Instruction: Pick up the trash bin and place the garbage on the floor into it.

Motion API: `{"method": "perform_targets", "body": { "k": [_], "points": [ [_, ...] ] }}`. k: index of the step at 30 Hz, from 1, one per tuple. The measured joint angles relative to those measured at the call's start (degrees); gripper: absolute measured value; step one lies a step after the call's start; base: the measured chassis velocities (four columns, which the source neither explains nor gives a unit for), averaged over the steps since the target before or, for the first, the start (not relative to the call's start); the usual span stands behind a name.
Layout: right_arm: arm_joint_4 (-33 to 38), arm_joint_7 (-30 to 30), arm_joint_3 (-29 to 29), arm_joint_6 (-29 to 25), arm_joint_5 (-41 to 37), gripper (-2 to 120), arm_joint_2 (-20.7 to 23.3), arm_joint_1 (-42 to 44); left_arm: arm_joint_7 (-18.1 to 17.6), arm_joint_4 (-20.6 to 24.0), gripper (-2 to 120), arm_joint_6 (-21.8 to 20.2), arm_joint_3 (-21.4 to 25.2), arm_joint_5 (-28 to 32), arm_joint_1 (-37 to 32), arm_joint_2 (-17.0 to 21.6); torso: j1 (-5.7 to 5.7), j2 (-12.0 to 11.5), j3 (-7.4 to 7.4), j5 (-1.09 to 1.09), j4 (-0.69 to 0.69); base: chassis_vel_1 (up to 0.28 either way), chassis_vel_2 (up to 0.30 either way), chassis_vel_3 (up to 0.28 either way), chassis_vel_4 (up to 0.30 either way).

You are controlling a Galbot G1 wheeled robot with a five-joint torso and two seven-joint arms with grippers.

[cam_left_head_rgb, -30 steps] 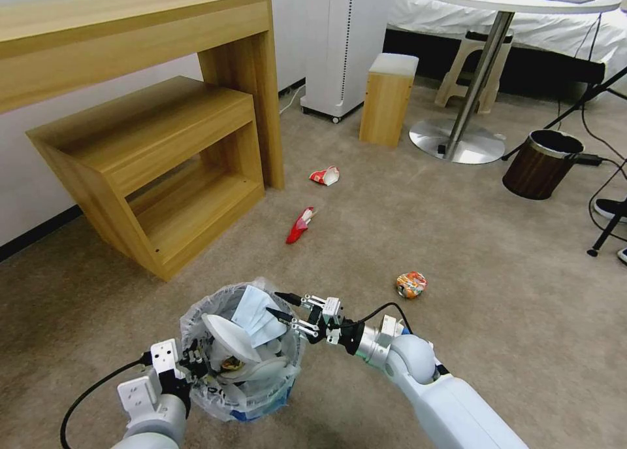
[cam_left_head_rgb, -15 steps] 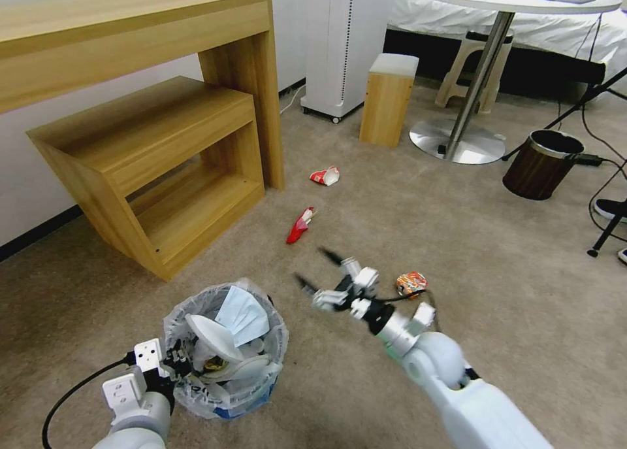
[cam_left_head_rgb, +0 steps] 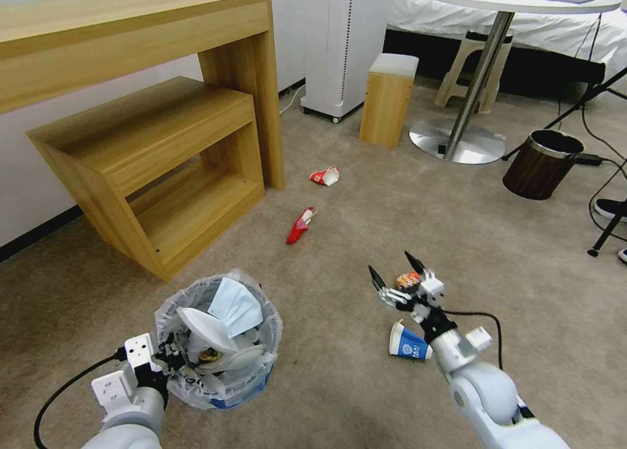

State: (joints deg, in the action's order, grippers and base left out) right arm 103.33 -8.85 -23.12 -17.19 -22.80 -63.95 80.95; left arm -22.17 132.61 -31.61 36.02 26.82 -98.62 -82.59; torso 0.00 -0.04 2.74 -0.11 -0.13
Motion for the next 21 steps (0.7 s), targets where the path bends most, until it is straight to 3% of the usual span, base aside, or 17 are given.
{"method": "perform_targets", "body": {
  "k": [4, 12, 19, 21],
  "points": [
    [0.67, 2.82, -0.5, 1.02, 1.86, 100, 0.17, 1.68, 0.21, -0.02, 1, 0.33, -0.25, -0.29, -0.15, 0.02, 0.0, 0.0, 0.0, 0.0, 0.0, 0.0, 0.0, 0.0, 0.0],
    [5.51, 12.2, 0.14, 12.37, 5.57, 100, 3.72, 3.97, 0.42, 0.95, 1, 0.72, 0.22, -0.33, -1.01, 0.06, 0.0, 0.0, 0.0, 0.0, 0.0, 0.0, 0.0, 0.0, 0.0],
    [6.04, 11.28, -0.47, 16.73, 5.88, 100, 9.42, 2.92, 0.6, 1.08, 1, 1.09, 0.86, 0.03, -1.15, 0.05, 0.0, 0.0, 0.0, 0.0, 0.01, 0.0, 0.0, 0.0, 0.0],
    [5.92, 11.06, -1.09, 21.88, 5.89, 100, 11.8, 2.54, 0.63, 1.09, 1, 1.28, 1.2, 0.16, -1.13, 0.09, 0.0, 0.0, 0.0, -0.01, 0.01, 0.0, 0.0, 0.0, 0.0]
  ]
}}
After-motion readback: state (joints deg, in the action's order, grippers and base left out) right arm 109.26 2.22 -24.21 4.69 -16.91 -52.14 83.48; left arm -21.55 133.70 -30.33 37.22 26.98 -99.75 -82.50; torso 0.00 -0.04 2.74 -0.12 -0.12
